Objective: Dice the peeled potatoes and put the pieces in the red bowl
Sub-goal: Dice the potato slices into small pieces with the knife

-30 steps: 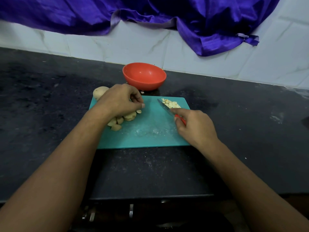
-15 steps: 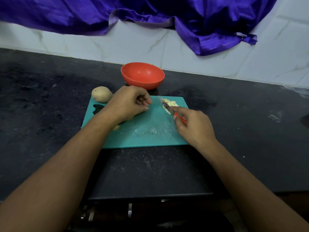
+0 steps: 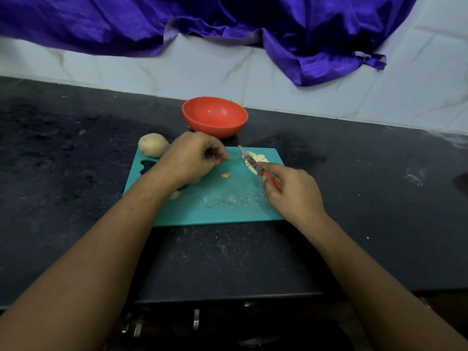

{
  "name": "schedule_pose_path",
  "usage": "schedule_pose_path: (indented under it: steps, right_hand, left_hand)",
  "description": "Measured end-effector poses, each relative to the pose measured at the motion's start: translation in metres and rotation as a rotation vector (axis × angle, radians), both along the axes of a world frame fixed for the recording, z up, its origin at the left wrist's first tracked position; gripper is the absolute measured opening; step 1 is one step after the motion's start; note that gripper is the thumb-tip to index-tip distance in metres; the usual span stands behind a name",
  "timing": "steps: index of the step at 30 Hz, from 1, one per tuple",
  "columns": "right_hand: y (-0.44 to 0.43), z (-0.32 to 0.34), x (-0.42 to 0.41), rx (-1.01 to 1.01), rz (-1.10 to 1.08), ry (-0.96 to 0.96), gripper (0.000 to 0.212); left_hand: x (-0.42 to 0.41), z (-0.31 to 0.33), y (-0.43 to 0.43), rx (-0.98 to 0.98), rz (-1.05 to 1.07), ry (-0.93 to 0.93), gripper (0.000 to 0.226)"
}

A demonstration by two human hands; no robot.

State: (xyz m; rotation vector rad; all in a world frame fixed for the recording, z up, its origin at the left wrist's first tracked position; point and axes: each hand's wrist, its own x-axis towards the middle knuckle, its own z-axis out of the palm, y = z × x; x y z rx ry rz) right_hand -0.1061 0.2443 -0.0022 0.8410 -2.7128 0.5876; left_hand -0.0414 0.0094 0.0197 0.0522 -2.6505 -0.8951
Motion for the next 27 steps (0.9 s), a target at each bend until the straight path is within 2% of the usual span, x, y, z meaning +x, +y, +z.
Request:
schedule_pose_path:
  steps: [5, 18, 23, 27]
  right_hand:
    - [-0.001, 0.002, 0.000, 0.025, 0.008, -0.001, 0.039]
    - [-0.008, 0.005, 0.009, 0.025, 0.051, -0.008, 0.038]
    - [-0.013, -0.003, 0.006, -0.148, 0.079, -0.017, 0.035]
    - [-0.014, -0.010, 0.004, -0.257, 0.074, -0.001, 0.035]
  left_hand:
    - [-0.001, -0.001, -0.004, -0.094, -0.011, -0.144, 0.012]
    - [-0.007, -0.006, 0.002, -0.234, -0.027, -0.176, 0.011]
    - [-0.008, -0.006, 0.003, -0.266, -0.035, -0.211, 0.012]
    - [-0.006, -0.004, 0.006, -0.219, -0.042, -0.186, 0.014]
